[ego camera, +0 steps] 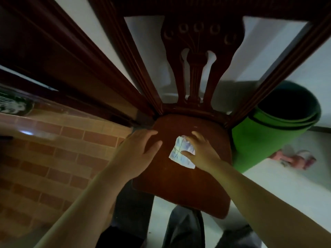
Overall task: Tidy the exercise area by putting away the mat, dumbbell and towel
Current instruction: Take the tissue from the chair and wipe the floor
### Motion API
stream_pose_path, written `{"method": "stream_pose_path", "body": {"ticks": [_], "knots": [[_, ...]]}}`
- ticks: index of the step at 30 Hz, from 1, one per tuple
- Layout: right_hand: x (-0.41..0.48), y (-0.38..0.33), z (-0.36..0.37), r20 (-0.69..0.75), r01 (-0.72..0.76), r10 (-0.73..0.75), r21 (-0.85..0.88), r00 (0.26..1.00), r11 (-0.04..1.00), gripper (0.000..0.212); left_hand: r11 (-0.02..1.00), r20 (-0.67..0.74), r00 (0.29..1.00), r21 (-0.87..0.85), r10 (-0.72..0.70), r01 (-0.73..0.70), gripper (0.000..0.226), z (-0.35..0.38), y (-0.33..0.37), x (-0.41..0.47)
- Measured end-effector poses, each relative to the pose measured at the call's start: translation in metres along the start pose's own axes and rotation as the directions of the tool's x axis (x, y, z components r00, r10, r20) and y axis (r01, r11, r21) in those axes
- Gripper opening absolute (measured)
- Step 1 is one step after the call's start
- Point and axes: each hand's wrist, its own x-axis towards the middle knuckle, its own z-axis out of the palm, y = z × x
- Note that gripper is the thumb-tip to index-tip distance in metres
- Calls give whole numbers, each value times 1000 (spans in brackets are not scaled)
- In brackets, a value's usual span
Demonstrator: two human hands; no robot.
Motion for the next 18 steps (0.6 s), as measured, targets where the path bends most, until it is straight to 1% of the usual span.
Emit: {"method": "stream_pose_path", "body": {"ticks": [3,6,10,13,15,18], "knots": [[28,18,38,3,-22,22,-106,1000,994,65,999,50,998,7,-40,40,52,23,-18,16],[45,33,73,29,-23,29,-190,999,981,71,996,119,989,32,-85,82,59,48,-36,23],[59,51,108,73,64,-41,-347,996,936,76,993,170,978,25,-119,116,53,74,-48,24],[64,60,122,39,80,-70,-435,997,897,70,991,199,971,42,-130,124,53,85,-55,23],[66,60,125,9,59,-61,-423,998,904,62,989,215,966,58,-143,133,54,87,-58,22],[56,61,123,41,29,-14,-396,999,918,51,992,211,970,36,-122,117,53,81,-51,20]]}}
